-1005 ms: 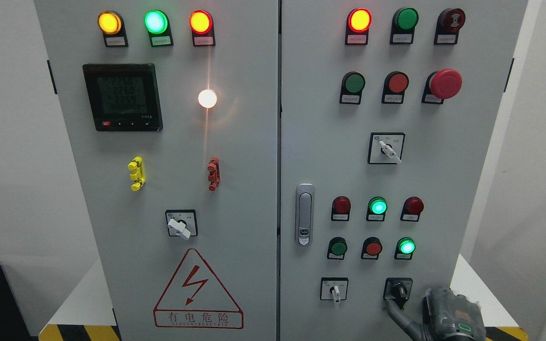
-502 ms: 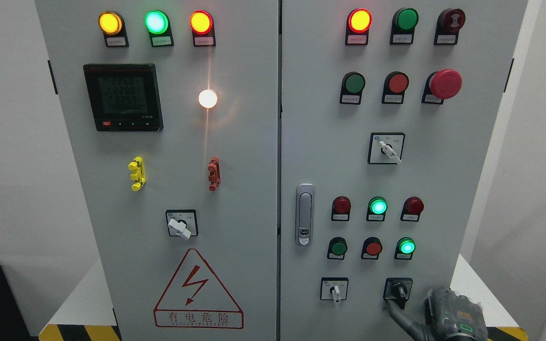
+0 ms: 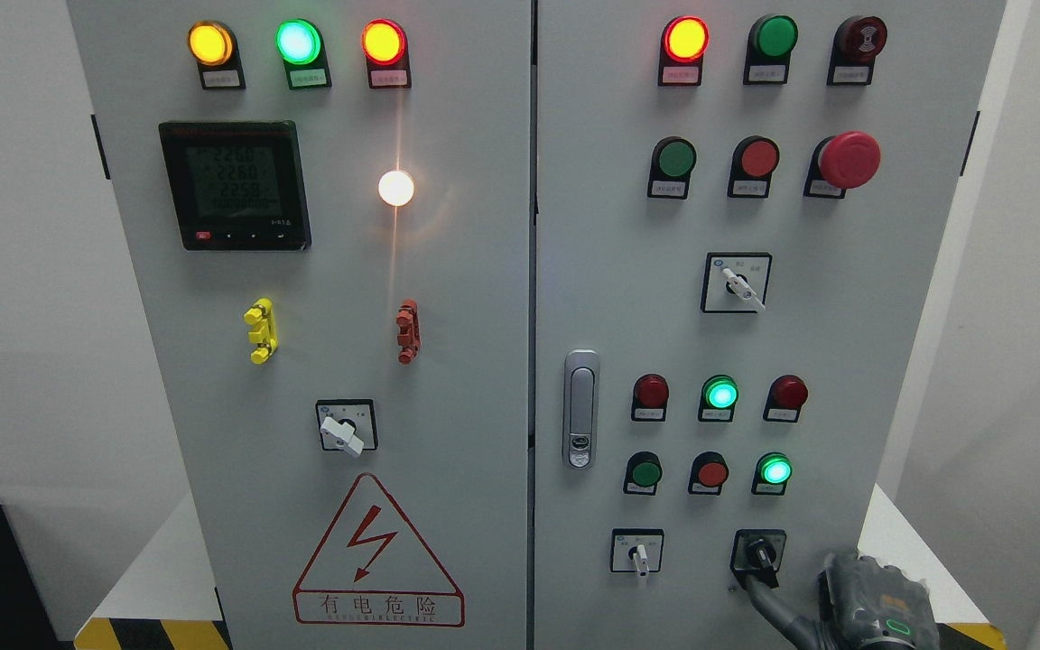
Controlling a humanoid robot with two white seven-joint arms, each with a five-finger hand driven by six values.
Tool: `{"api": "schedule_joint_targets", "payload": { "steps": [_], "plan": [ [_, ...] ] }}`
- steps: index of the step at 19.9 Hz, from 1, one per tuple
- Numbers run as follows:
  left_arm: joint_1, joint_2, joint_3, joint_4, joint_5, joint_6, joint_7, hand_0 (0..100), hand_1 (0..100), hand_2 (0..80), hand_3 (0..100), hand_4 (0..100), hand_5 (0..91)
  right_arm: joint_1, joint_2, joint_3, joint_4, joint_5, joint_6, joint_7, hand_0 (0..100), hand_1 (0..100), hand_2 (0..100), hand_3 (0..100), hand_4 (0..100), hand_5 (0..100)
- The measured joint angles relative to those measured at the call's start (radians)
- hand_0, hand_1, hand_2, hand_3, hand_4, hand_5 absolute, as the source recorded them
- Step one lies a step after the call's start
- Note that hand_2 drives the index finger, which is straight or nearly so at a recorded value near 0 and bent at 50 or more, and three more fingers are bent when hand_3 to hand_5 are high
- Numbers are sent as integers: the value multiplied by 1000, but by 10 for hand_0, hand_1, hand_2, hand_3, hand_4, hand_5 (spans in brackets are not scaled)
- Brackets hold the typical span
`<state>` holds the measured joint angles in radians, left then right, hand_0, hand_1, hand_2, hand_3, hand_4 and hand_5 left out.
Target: Flip black knob to close circuit
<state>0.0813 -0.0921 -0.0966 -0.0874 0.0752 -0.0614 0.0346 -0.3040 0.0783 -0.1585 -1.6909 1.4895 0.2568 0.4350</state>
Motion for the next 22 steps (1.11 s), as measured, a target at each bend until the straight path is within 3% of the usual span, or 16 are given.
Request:
{"api": "schedule_joint_targets", "payload": {
  "steps": [22],
  "plan": [
    [0,0,0,0,0,0,0,120,556,0,0,0,0,-17,-4,-26,-21,-24,0,5,0,0,903,1000,985,994]
  ]
}}
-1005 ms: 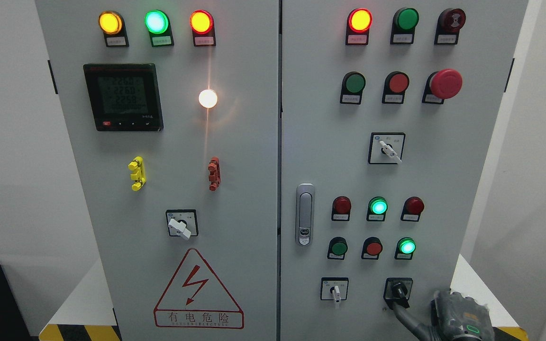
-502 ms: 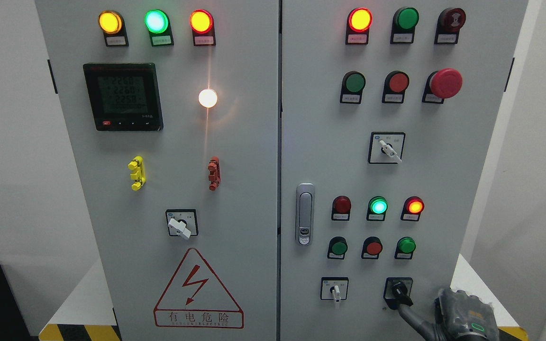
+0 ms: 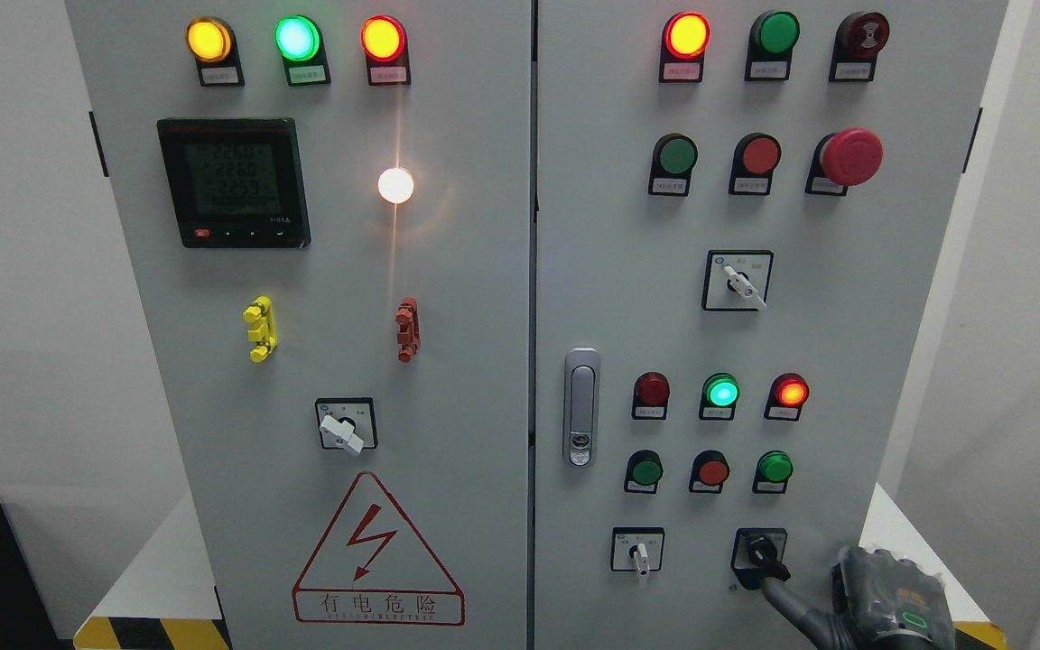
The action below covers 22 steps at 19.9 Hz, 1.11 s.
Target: Flip black knob to close circuit
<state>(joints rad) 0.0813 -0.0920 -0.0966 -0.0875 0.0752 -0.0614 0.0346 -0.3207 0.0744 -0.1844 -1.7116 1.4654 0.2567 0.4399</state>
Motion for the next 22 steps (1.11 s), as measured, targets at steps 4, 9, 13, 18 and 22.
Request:
{"api": "schedule_joint_targets", "payload": {
  "steps": [4,9,13,18,22],
  "plan": [
    [0,0,0,0,0,0,0,120,556,0,0,0,0,0,2,-1,-5,-6,0,1,0,0,904,1000,985,994],
    [0,0,0,0,0,0,0,120,556,0,0,0,0,5,8,0,-13,-10,0,1,0,0,903,1000,985,993],
    [0,0,0,0,0,0,0,120,556,0,0,0,0,21,17,5,-18,-12,1,-5,0,0,902,1000,984,991],
    [0,0,0,0,0,0,0,120,556,0,0,0,0,43,31,17,-23,-13,-9,-16,0,0,900,1000,983,988],
    [0,0,0,0,0,0,0,120,556,0,0,0,0,62,40,25,-27,-27,-22,-28,0,0,899,1000,979,986]
  ]
}}
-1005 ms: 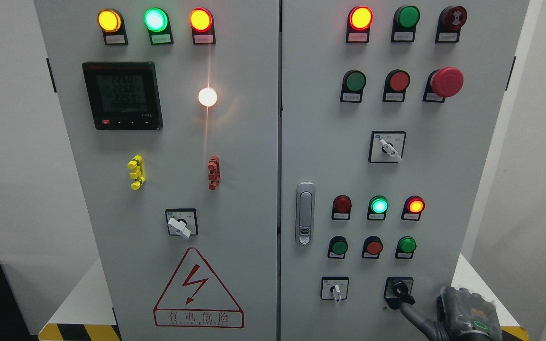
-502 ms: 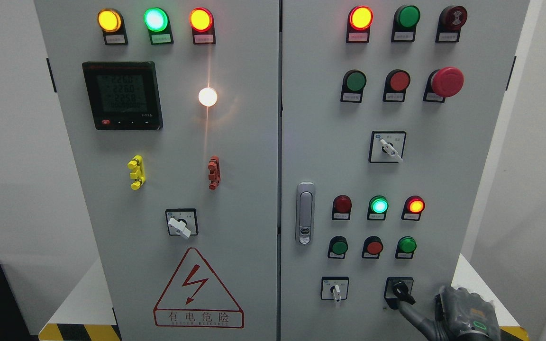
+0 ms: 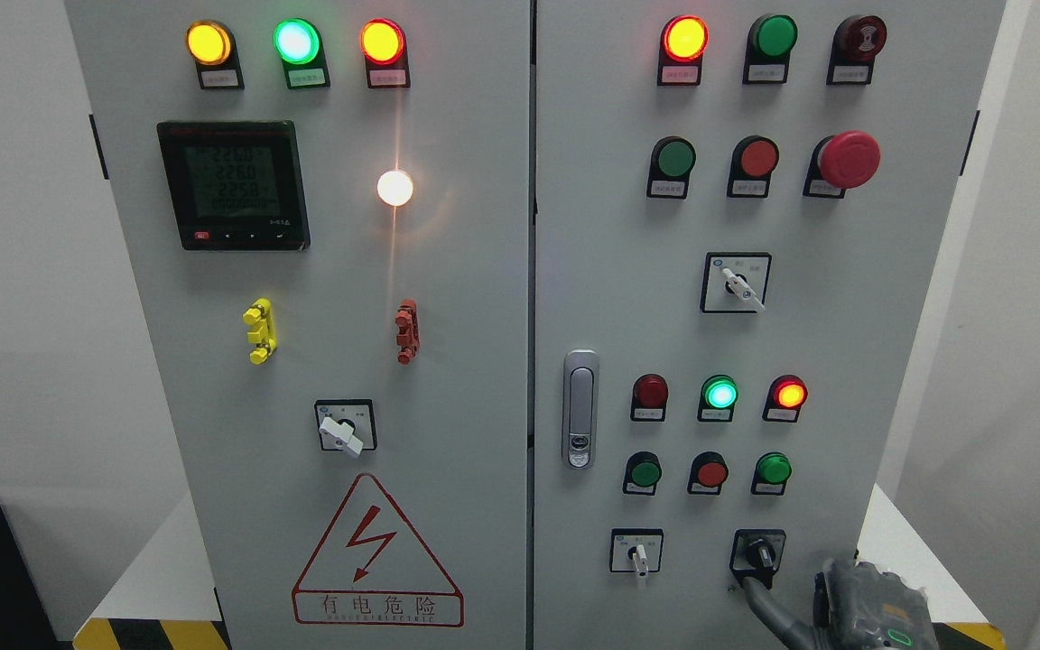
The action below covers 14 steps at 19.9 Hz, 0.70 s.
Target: Flip black knob to close circuit
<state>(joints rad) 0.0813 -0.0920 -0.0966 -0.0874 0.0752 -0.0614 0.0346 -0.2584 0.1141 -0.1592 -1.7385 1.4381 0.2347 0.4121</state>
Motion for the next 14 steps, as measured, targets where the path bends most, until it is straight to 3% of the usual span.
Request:
{"api": "schedule_joint_targets", "payload": {
  "steps": [4,10,14],
  "plan": [
    [0,0,0,0,0,0,0,120,556,0,0,0,0,23,6,4,-11,-20,-6,-13,0,0,891,1000,973,983],
    [0,0,0,0,0,0,0,120,556,0,0,0,0,107,12,1,-69,-134,-7,-81,0,0,836,1000,930,931],
    [0,0,0,0,0,0,0,120,556,0,0,0,0,181,13,-2,-124,-303,-7,-148,0,37,654,918,806,670]
  ]
}}
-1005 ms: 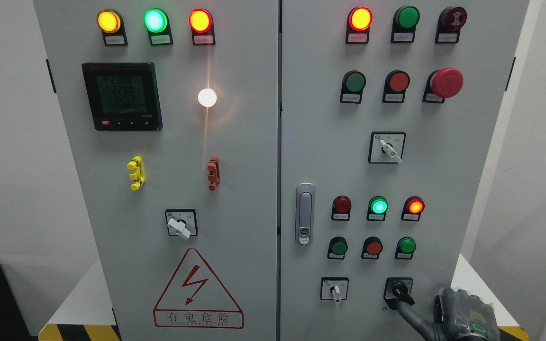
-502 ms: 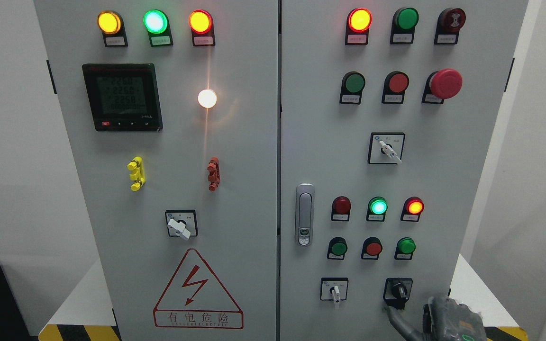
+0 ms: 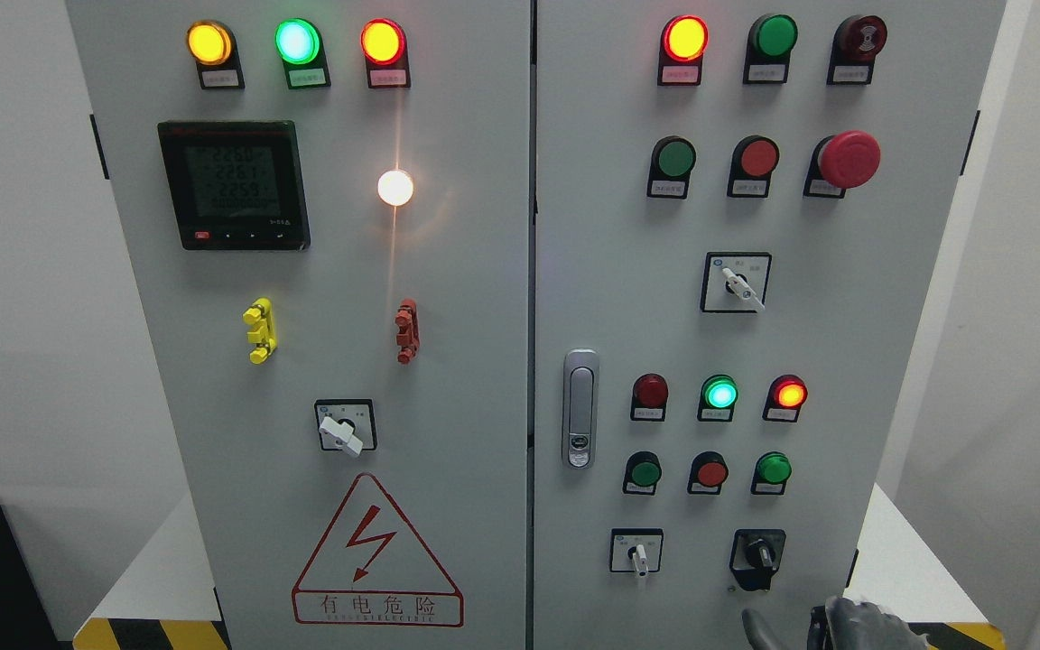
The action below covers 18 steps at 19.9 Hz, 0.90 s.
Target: Flip black knob to close circuit
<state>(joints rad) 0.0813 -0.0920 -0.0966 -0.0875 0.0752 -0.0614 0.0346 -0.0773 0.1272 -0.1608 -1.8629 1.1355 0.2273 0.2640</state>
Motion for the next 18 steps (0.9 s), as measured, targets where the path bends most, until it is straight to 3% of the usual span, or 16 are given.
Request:
{"api": "schedule_joint_targets", "payload": {
  "steps": [2,4,7,11,13,15,18],
  "plan": [
    [0,0,0,0,0,0,0,120,556,0,0,0,0,37,0,5,-27,-125,0,-40,0,51,543,818,736,567],
    [0,0,0,0,0,0,0,120,556,0,0,0,0,74,0,7,-53,-273,0,-81,0,54,391,616,612,479],
    [0,0,0,0,0,0,0,120,556,0,0,0,0,136,-1,18,-94,-535,0,-131,0,46,229,412,441,392],
    [0,0,0,0,0,0,0,120,556,0,0,0,0,213,-2,28,-134,-849,-88,-165,0,25,81,273,301,235],
    [0,0,0,0,0,0,0,120,556,0,0,0,0,250,-4,32,-149,-973,-138,-169,0,0,0,171,169,97],
    [0,0,0,0,0,0,0,120,556,0,0,0,0,283,-5,35,-163,-1085,-180,-147,0,0,0,53,3,0],
    [0,0,0,0,0,0,0,120,556,0,0,0,0,323,-8,37,-178,-1203,-216,-77,0,0,0,0,0,0]
  ]
}}
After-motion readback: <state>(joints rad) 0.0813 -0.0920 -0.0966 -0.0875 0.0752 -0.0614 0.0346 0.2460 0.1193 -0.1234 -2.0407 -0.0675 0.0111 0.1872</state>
